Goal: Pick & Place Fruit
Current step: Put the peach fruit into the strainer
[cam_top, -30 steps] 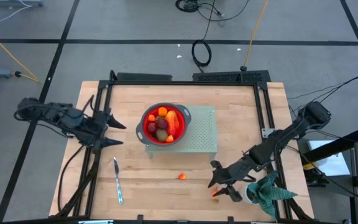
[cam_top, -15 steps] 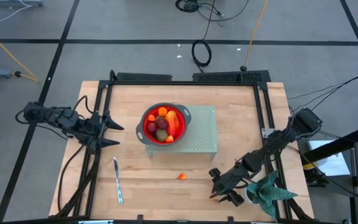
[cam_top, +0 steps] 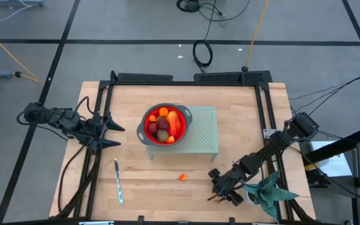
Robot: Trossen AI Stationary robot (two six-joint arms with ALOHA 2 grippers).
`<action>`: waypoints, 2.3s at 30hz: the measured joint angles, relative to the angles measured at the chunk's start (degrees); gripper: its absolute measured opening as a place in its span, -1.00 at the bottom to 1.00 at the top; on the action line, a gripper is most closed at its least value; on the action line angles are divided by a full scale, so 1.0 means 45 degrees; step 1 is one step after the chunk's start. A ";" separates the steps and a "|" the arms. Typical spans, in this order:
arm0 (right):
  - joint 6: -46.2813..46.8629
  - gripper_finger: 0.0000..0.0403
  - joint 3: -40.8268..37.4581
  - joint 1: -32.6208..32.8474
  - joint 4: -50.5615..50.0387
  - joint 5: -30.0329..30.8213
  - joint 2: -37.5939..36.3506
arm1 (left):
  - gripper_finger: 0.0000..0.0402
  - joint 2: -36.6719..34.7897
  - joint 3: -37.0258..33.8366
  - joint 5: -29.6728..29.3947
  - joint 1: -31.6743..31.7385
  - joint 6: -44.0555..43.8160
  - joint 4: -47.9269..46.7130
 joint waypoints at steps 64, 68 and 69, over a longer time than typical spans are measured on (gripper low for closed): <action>-0.0336 -0.39 -0.0005 -0.2539 0.4610 0.0004 -0.2542 | 0.53 0.0005 0.0000 0.0218 0.0005 -0.0229 -0.0010; -0.0683 -0.39 -0.0005 -0.2565 0.5303 0.0018 -0.2542 | 0.53 0.0005 0.0000 0.0214 0.0005 -0.0248 -0.0010; -0.0725 -0.39 -0.0005 -0.2599 0.5509 0.0014 -0.2542 | 0.53 0.0005 0.0000 0.0209 0.0005 -0.0248 -0.0010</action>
